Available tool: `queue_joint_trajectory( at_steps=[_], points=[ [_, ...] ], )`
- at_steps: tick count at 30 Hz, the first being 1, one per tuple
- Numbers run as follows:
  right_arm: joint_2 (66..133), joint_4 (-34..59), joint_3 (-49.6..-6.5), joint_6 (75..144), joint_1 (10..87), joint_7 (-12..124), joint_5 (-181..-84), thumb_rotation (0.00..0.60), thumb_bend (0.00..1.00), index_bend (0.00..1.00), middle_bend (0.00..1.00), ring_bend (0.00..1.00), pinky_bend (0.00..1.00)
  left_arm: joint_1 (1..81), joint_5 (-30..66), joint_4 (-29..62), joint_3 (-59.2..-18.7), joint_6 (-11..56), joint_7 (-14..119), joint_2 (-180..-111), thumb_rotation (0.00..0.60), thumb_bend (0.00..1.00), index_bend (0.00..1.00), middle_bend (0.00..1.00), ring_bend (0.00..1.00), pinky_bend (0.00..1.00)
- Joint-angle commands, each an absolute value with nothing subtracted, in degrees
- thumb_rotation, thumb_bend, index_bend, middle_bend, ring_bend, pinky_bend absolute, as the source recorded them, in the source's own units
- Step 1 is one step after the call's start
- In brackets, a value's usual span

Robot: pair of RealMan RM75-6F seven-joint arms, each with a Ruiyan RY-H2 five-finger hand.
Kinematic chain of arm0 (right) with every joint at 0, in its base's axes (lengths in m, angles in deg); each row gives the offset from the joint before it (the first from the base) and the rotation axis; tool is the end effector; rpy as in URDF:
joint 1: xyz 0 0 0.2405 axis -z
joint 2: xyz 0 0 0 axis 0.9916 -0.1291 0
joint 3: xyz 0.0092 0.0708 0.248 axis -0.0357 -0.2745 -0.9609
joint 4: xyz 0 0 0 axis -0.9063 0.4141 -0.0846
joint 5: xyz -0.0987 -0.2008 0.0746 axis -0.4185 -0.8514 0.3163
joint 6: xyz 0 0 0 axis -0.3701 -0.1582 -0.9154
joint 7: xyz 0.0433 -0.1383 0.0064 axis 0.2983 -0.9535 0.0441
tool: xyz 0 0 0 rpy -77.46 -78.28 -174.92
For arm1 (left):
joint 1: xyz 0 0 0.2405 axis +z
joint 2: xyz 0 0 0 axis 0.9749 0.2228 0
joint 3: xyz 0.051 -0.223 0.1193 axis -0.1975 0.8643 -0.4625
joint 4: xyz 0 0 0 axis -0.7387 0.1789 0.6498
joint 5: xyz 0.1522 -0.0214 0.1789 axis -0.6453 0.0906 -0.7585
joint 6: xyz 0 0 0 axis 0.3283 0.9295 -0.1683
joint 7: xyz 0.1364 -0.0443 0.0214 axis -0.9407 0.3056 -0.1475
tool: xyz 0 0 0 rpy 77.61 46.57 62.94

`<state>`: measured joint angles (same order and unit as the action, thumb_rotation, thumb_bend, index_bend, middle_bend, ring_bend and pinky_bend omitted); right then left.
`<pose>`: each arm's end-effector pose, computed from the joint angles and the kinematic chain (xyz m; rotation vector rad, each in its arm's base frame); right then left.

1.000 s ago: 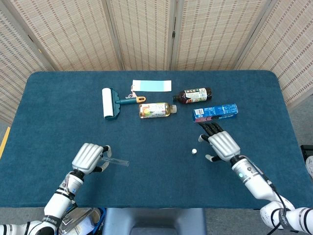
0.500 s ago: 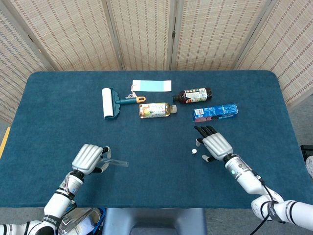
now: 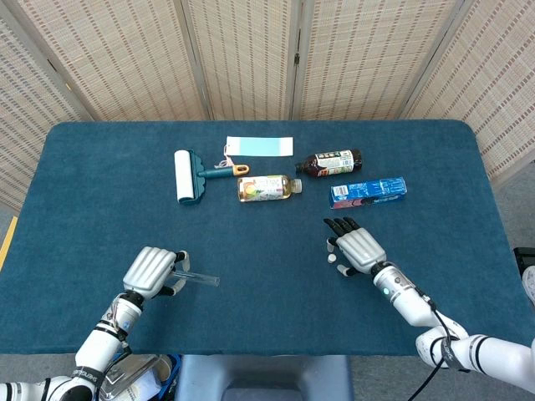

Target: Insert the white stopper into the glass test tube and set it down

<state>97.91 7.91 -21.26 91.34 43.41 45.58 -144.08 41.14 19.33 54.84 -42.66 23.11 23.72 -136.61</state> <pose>-0.2283 -0.3404 -0.0252 2.0348 -0.9361 0.6867 -0.1495 0.2776 0.0181 -1.8353 -1.0174 -0.8671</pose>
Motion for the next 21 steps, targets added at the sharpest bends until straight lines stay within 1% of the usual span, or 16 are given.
queue_joint_trajectory(
  at_steps=[1,9,21],
  points=[
    [98.43,8.42,-21.41,91.13,43.11,45.64,-144.03,0.600,0.26,0.39,0.01,0.00,0.00,41.19,19.22,54.81,-42.68,23.06,23.92,-136.54,0.600,0.36,0.65,1.00,1.00,1.00],
    [99.51,9.72,-21.44,90.56,42.63,45.38,-143.58,0.600,0.28,0.43,0.04,0.00,0.00,41.37,18.96,54.80,-42.73,22.94,24.50,-136.24,0.600,0.36,0.65,1.00,1.00,1.00],
    [100.24,10.81,-21.45,90.00,42.29,45.05,-142.78,0.600,0.29,0.44,0.04,0.00,0.00,41.44,18.78,54.71,-42.74,22.77,24.77,-136.15,0.600,0.36,0.65,1.00,1.00,1.00]
  ],
)
